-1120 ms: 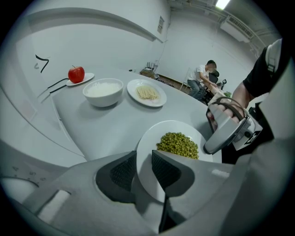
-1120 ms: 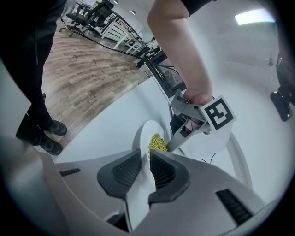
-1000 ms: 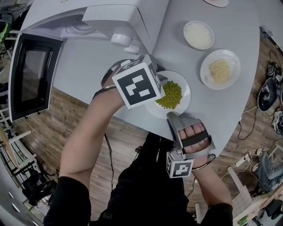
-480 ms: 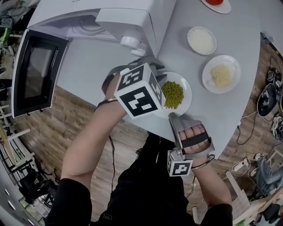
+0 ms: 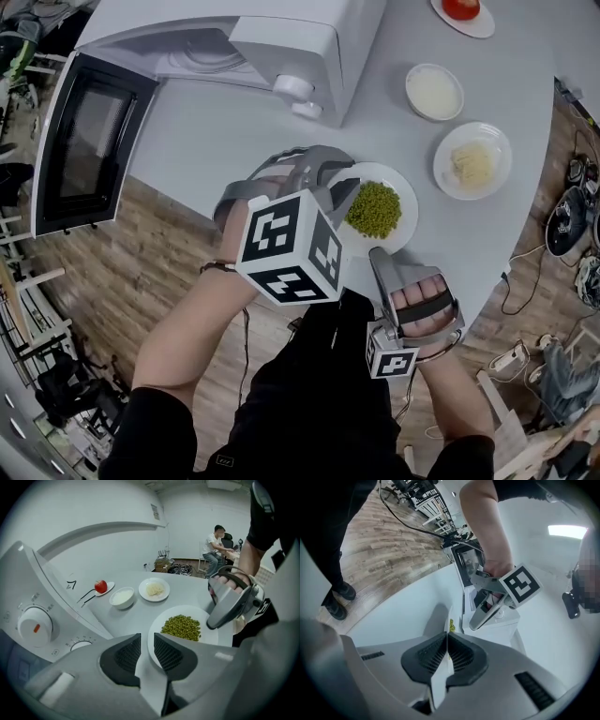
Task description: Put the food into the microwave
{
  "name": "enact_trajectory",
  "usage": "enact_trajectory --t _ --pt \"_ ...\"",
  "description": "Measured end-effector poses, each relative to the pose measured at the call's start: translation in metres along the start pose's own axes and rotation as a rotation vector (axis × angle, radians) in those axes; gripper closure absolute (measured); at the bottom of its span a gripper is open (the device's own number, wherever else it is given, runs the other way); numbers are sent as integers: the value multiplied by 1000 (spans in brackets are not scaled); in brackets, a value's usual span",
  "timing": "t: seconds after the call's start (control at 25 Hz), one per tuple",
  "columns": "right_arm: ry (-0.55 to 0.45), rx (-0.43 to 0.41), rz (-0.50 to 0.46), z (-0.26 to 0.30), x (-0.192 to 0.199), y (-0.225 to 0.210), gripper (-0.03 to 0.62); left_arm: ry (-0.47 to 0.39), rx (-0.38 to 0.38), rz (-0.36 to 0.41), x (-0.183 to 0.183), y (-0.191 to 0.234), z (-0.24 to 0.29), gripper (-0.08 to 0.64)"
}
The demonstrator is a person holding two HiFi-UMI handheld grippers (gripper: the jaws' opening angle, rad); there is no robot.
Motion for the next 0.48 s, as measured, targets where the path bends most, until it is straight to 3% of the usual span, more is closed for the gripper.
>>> enact_trajectory --t 0.48 --pt "-14 98 -44 -18 14 -48 569 -53 -159 -93 7 -6 -71 469"
Point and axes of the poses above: the fingertips, and each gripper's own axes: z forward along the fingers, y to its left, x out of its underside, the point moved 3 cm from there along -z, backward along the fingers, and after that the axes turned 14 degrees about y, right-handed, at the moved point
